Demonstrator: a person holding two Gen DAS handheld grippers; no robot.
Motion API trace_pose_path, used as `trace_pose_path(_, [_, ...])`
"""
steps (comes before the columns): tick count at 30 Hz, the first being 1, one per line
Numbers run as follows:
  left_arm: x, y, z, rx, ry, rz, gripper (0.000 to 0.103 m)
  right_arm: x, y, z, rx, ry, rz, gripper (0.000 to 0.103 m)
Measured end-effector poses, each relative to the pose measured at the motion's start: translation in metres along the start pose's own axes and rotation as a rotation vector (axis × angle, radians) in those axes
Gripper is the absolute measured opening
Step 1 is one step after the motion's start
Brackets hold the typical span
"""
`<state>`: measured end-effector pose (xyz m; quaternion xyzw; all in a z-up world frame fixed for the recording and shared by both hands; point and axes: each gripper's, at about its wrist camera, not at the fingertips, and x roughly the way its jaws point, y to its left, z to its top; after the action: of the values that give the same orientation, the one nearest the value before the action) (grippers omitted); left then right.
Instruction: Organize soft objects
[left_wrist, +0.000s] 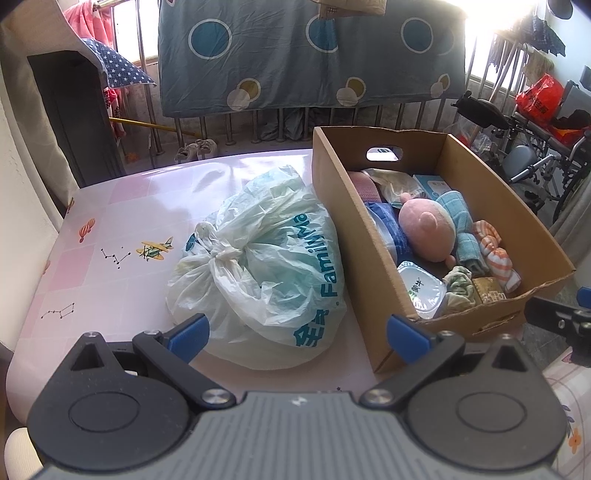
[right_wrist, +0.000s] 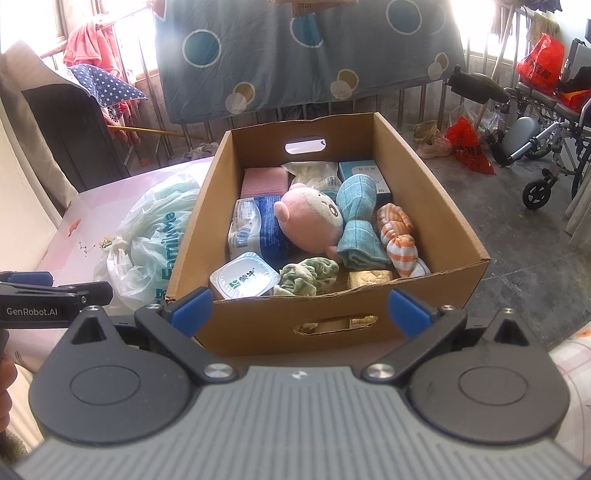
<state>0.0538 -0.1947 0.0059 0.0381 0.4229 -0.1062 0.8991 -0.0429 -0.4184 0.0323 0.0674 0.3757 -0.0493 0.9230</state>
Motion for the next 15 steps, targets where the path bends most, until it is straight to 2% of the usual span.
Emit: trace_pose_path(15, [-0.0002,0.0002,0.0002,0.0,0.001,-0.001,0.103,0.0012,0.0001,0.0,-0.001,0.002,0.001,0.102])
